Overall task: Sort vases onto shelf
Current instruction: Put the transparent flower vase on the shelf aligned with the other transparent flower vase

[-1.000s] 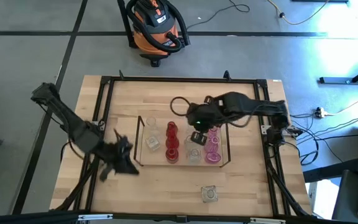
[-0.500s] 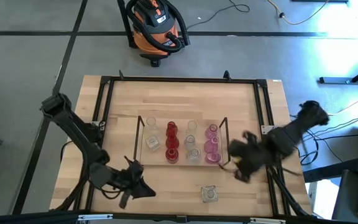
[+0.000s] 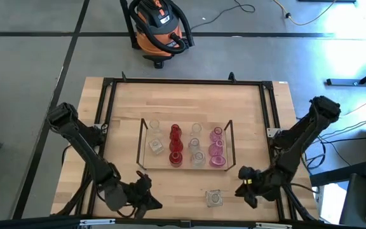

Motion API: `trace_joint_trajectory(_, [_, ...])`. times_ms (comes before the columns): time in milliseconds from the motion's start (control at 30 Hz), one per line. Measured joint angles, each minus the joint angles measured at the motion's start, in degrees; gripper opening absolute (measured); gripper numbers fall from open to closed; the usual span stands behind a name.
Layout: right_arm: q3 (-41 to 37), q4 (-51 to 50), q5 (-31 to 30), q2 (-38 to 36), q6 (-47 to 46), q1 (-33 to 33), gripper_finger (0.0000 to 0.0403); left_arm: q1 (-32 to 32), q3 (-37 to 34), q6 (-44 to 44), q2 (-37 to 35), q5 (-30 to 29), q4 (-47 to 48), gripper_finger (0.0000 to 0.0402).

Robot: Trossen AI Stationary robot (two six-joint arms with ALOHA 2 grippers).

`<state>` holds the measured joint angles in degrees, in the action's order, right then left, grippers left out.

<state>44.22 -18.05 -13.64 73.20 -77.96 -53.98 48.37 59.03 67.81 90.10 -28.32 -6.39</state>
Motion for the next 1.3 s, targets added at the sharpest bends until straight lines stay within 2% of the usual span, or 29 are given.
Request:
trace_joint_trajectory(100, [-4.8, 7.2, -2.8, 1.2, -2.0, 0.5, 0.0053, 0.5, 0.4, 3.8, 0.6, -1.9, 1.3, 0.0])
trace_joint_trajectory(300, [-8.8, 13.0, -1.7, 4.6, -2.8, 3.4, 0.0053, 0.8, 0.4, 5.7, 0.6, -4.3, 0.8, 0.0])
trace_joint_trajectory(400, [-8.8, 15.4, 0.3, 6.9, -2.1, 5.5, 0.0053, 0.8, 0.4, 6.1, 0.6, -5.1, 0.9, 0.0])
trace_joint_trajectory(633, [-8.7, 28.5, 6.6, 12.7, 1.4, 10.5, 0.0053, 0.8, 0.4, 5.6, 0.6, -7.6, 1.0, 0.0])
trace_joint_trajectory(967, [-4.8, 28.9, 11.7, 15.2, 4.7, 13.5, 0.0053, 0.8, 0.5, 6.9, 0.6, -8.0, 1.0, 0.0])
trace_joint_trajectory(1300, [-4.7, 29.0, 13.0, 15.2, 1.8, 9.8, 0.0053, 0.9, 0.5, 6.7, 0.6, -8.0, 1.1, 0.0])
